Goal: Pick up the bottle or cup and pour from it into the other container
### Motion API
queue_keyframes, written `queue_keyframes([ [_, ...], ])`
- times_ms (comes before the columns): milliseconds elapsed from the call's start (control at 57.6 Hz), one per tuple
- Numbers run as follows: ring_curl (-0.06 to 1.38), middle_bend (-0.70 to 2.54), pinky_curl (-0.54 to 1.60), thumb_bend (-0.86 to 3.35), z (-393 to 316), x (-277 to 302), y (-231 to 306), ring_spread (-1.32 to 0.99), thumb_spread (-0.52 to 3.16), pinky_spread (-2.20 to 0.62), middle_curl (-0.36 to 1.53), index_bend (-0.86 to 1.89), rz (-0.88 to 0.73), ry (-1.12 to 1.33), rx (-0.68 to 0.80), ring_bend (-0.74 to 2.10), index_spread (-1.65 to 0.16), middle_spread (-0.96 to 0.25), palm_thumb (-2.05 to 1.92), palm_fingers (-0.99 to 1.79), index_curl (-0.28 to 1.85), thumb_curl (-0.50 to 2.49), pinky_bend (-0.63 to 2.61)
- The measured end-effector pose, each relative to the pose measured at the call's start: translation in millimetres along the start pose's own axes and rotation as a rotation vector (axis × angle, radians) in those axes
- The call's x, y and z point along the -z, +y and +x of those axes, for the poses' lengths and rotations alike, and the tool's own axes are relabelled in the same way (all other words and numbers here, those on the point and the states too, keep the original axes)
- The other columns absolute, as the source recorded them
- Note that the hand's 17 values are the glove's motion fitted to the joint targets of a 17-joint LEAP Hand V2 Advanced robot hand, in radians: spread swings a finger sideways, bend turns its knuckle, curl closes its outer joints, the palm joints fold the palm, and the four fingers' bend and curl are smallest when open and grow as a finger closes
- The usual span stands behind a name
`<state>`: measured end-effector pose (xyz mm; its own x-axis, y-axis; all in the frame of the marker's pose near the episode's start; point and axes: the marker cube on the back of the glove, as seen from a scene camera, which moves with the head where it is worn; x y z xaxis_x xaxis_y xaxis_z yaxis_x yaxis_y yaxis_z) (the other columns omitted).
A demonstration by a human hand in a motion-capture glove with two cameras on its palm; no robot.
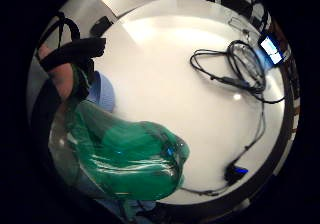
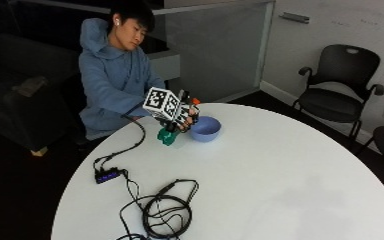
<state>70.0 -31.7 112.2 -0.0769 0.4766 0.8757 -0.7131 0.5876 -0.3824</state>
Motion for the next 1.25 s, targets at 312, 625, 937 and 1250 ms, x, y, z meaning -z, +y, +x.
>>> queue_keyframes([
  [312,0.43,0.35,0.40,-0.04,-49,-17,-18,-0.13,0.38,-0.06,0.48,0.15,-0.247,0.565,-0.034,0.51,-0.09,-0.01,0.95,1.19,0.38,0.67,0.33],
  [625,0.44,0.34,0.40,-0.04,-74,-59,-28,-0.14,0.38,-0.07,0.48,0.15,-0.453,1.002,-0.103,0.51,-0.10,-0.02,0.95,1.18,0.39,0.68,0.34],
  [937,0.44,0.34,0.40,-0.04,-87,-79,-33,-0.14,0.39,-0.08,0.48,0.15,-0.571,1.186,-0.174,0.51,-0.11,-0.02,0.94,1.18,0.39,0.68,0.34],
  [1250,0.44,0.33,0.40,-0.04,-88,-86,-32,-0.15,0.40,-0.08,0.48,0.14,-0.587,1.248,-0.159,0.51,-0.12,-0.03,0.93,1.18,0.39,0.68,0.34],
])
